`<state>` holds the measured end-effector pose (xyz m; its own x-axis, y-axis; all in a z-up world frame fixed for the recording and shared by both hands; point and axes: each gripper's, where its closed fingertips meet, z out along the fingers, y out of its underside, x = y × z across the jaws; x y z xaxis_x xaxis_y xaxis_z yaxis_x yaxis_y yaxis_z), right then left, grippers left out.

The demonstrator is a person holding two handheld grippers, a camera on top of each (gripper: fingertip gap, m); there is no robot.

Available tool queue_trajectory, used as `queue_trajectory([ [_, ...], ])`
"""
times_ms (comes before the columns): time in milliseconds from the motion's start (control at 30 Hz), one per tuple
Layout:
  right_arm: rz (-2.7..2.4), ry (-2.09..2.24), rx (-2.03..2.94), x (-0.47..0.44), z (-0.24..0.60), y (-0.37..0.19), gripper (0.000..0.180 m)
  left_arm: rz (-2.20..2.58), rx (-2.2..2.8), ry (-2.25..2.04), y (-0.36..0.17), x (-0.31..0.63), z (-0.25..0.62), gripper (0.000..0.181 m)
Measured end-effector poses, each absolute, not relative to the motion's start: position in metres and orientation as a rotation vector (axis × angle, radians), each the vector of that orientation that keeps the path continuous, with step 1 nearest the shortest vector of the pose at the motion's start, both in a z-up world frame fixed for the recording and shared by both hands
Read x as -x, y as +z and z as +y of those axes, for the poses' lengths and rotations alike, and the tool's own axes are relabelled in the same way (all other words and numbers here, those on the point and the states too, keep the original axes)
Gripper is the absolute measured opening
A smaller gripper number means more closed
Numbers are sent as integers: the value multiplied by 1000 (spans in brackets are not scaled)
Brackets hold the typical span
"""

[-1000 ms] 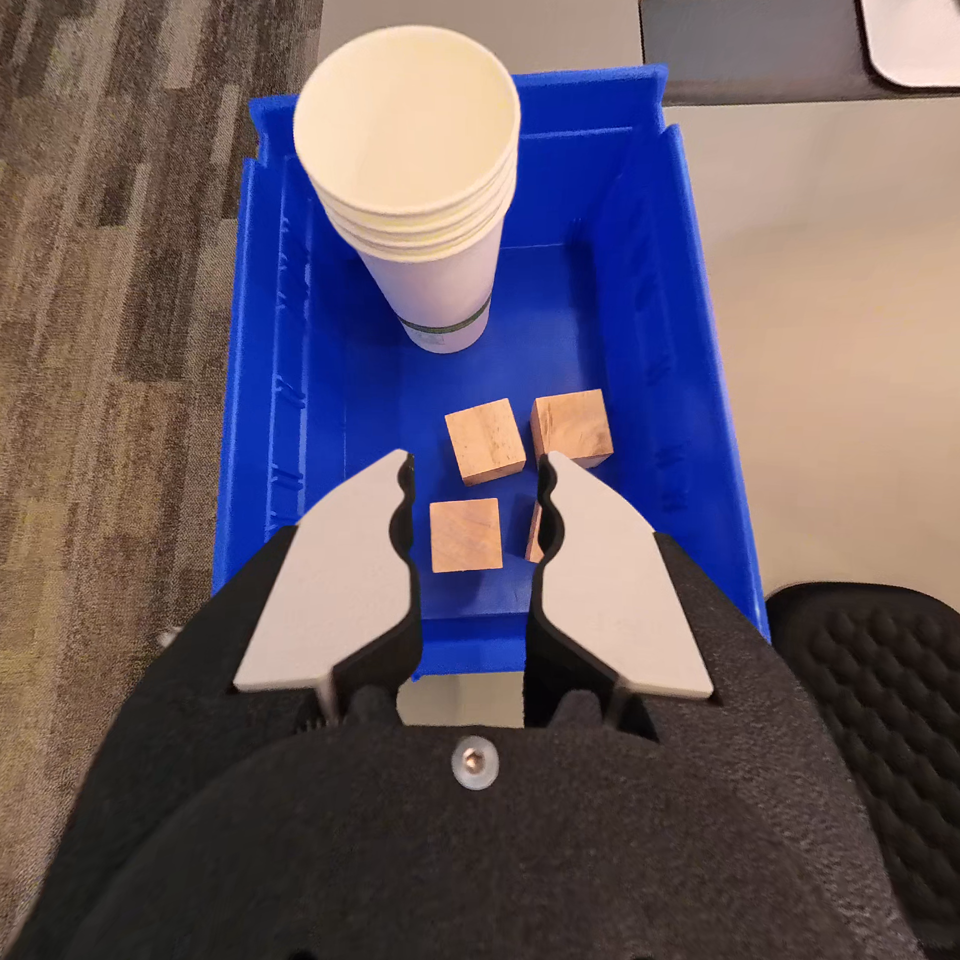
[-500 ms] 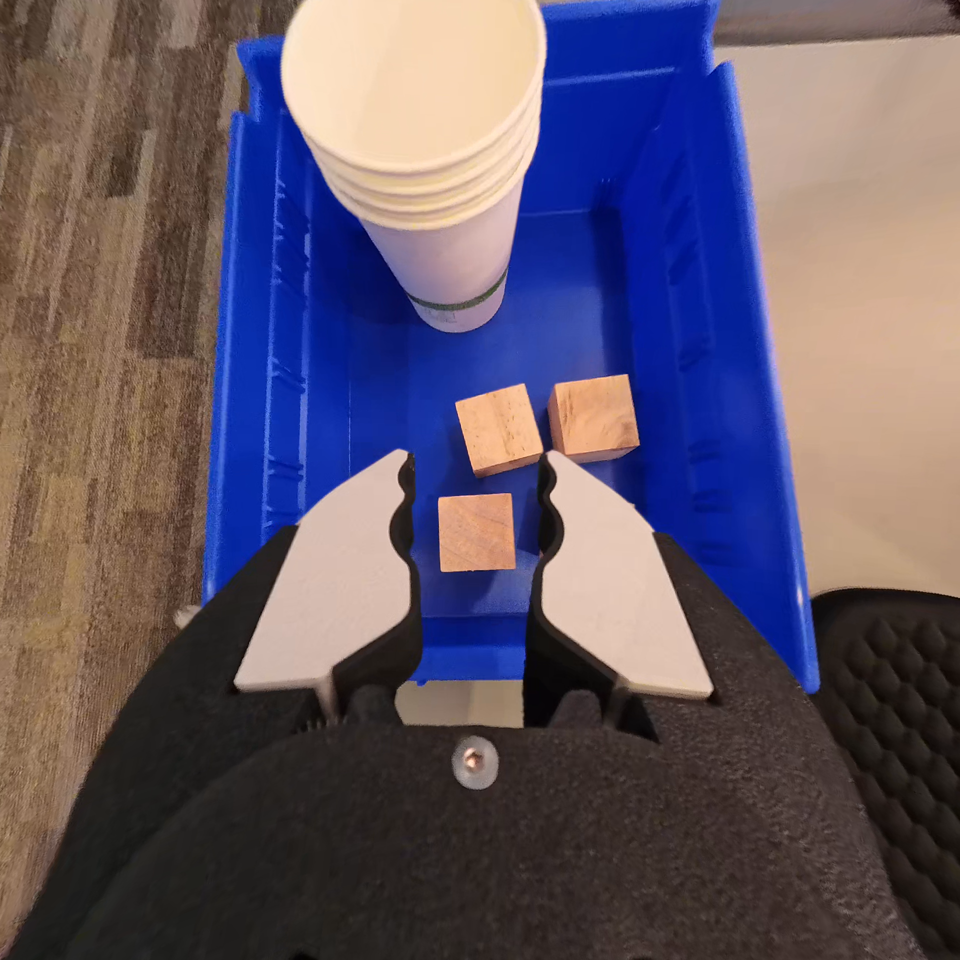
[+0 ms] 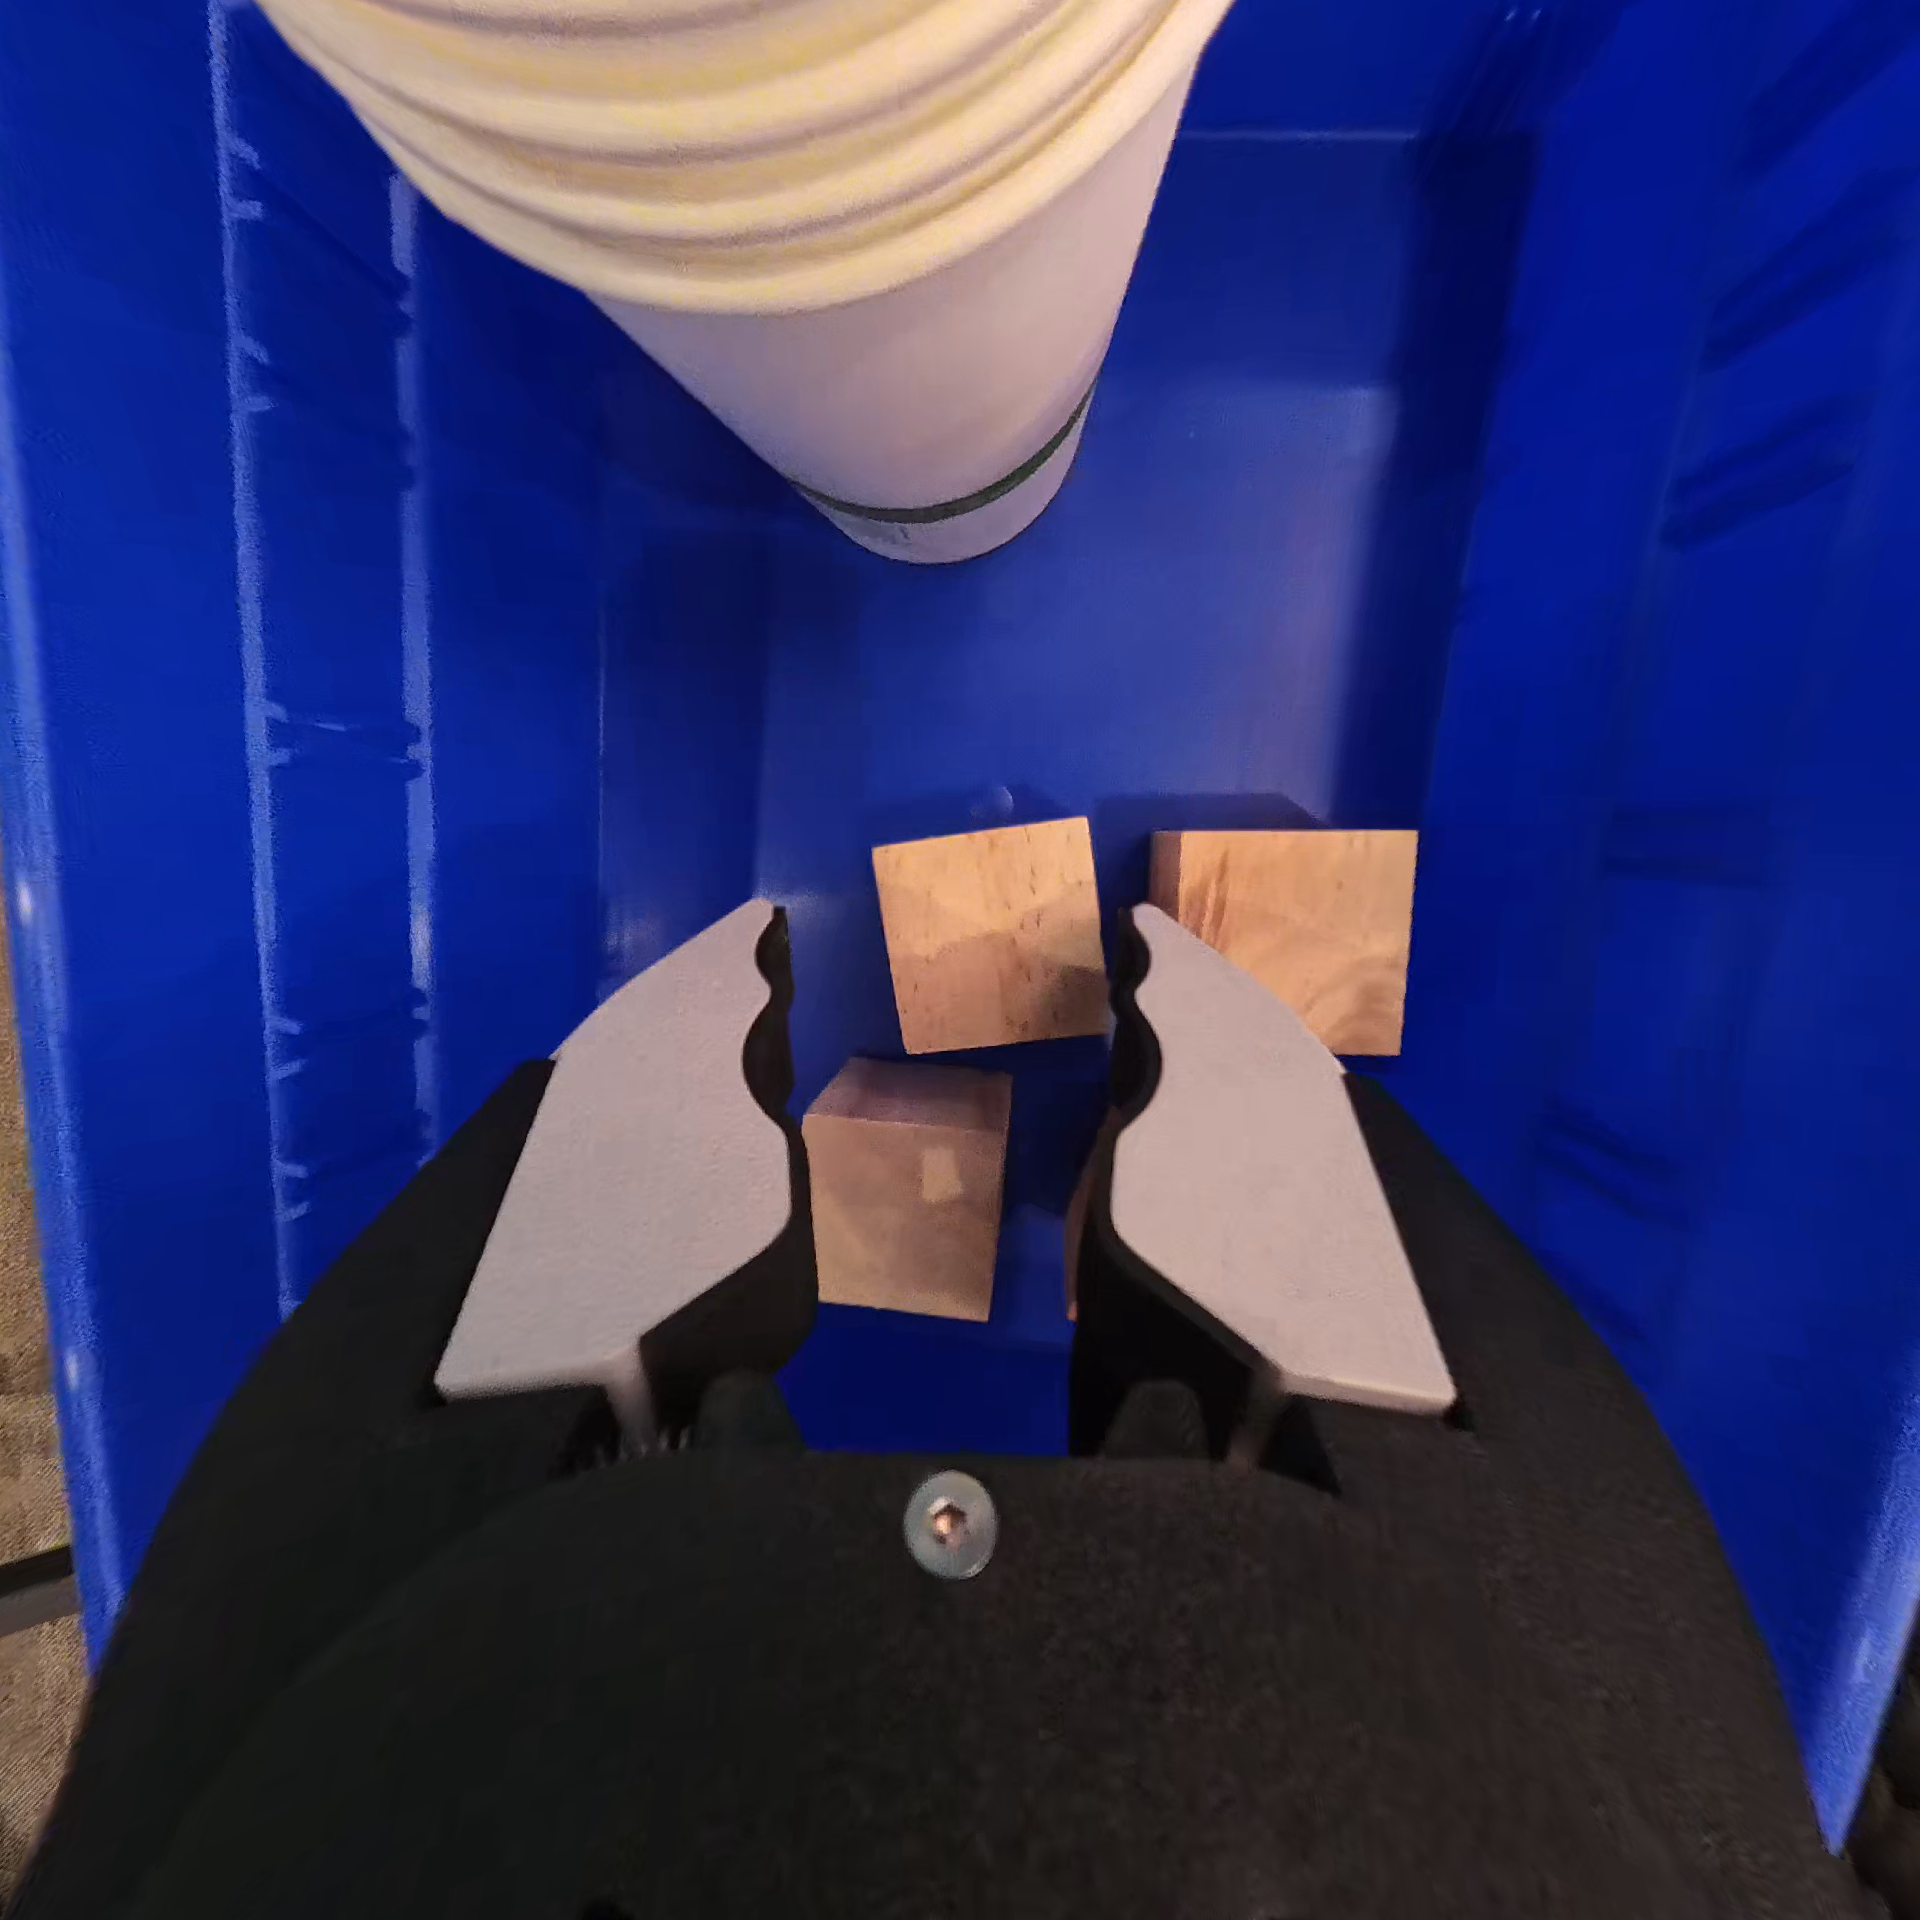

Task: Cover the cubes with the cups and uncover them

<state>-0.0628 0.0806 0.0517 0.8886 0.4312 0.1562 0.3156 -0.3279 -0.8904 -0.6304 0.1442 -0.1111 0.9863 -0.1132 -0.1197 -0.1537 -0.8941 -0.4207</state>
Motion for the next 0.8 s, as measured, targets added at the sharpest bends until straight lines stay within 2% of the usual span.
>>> queue_trajectory([
  [167,-536,134,1939,58,81,52,77,184,2730,118,-121,629,147,54],
  [267,-523,125,1944,53,81,52,77,187,2746,101,-123,627,147,44],
  [500,-496,135,1935,44,79,55,77,234,2723,131,-119,631,149,43],
  [633,-485,132,1944,40,79,52,77,270,2649,124,-98,629,148,43],
  [800,-484,89,1963,34,81,50,77,319,2541,163,-47,625,145,44],
])
